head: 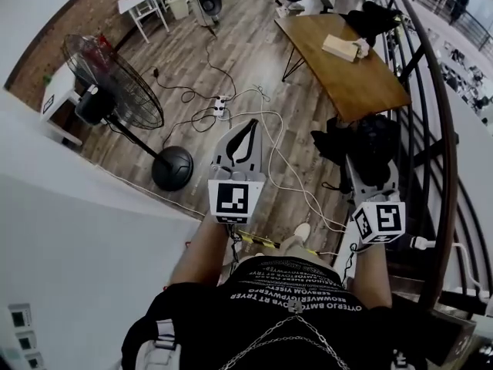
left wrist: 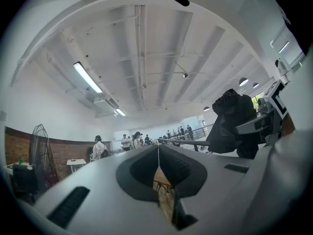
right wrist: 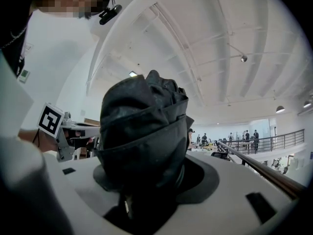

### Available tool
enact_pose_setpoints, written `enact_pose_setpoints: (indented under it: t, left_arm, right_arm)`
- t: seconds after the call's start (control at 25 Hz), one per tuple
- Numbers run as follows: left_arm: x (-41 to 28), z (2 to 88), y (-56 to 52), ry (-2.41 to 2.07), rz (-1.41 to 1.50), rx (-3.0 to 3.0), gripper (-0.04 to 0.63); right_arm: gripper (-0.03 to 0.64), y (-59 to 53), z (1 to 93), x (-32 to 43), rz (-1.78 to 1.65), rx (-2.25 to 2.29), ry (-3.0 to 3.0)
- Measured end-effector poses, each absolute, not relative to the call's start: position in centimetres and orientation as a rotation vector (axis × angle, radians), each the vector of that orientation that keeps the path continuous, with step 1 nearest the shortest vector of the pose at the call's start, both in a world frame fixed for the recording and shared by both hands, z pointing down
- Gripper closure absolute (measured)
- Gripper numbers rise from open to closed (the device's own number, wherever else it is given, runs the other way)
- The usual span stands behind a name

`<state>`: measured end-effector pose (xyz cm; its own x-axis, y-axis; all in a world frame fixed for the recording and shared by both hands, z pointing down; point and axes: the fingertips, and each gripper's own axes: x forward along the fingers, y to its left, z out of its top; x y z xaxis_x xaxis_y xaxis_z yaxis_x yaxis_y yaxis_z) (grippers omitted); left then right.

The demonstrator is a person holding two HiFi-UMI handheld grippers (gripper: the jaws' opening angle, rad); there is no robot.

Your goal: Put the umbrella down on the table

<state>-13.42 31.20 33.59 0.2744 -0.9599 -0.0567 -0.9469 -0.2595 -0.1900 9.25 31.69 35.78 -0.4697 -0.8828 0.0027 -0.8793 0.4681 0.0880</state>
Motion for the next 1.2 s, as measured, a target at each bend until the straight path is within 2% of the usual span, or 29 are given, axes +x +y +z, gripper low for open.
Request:
enact_pose_setpoints:
  t: [0.8,1.2]
  left_arm:
    - [-5.2,33.0,20.7,1.833,-0.119,-2.305,0.566]
    - [-5.6,33.8,17.8,1.899,-0.156,-2.278,0.566]
  right_arm:
    - [0.353,19.4,34.6,17.2,-0.133,1.494,-2.731]
    - [0.351,15.1,34.5,19.0,-0.143,1.516,-2.752]
